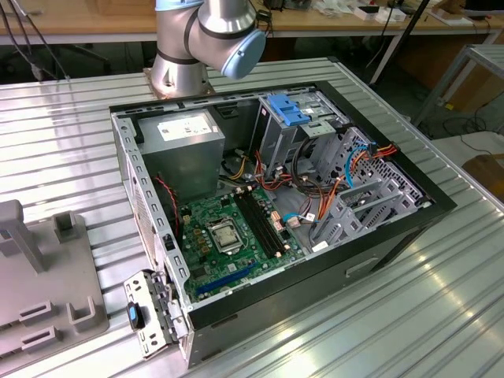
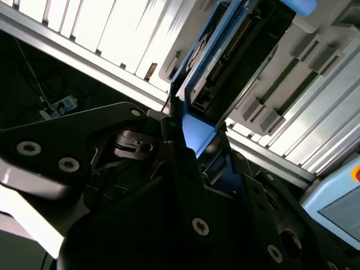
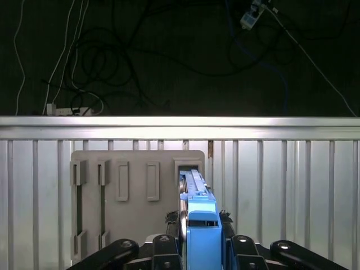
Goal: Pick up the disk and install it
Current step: 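Pick up the disk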
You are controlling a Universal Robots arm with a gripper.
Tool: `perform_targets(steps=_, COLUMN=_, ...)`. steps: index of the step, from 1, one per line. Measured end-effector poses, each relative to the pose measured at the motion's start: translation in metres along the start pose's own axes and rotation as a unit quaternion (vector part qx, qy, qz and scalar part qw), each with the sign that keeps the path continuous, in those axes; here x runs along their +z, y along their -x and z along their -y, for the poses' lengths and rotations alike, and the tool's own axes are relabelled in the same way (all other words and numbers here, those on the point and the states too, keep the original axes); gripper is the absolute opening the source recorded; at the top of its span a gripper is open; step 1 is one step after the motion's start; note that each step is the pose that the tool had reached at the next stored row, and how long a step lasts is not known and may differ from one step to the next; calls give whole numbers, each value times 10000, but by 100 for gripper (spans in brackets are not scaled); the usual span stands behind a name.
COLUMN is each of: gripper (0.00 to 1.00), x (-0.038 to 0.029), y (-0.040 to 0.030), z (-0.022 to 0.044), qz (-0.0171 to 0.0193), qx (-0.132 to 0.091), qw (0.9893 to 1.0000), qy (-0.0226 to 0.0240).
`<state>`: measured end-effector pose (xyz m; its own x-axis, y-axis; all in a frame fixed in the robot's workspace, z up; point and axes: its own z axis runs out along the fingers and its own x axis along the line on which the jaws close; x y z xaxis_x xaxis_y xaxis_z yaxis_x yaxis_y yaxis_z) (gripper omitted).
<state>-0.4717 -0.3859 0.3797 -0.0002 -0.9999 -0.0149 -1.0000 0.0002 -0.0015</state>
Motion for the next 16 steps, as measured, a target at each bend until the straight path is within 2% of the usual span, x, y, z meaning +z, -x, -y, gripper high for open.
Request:
perform_targets(steps=2, gripper=37, x=-56, y=1, z=0, qz=0, qx=0, qw=10000, qy=0)
perform_targets(steps=9, gripper=37, x=-170, y=3, z=0, qz=0, qx=0, qw=10000, qy=0)
perform_targets(steps=16, gripper=37, x=-352, y=5, z=0, qz=0, qx=0, qw=10000, qy=0)
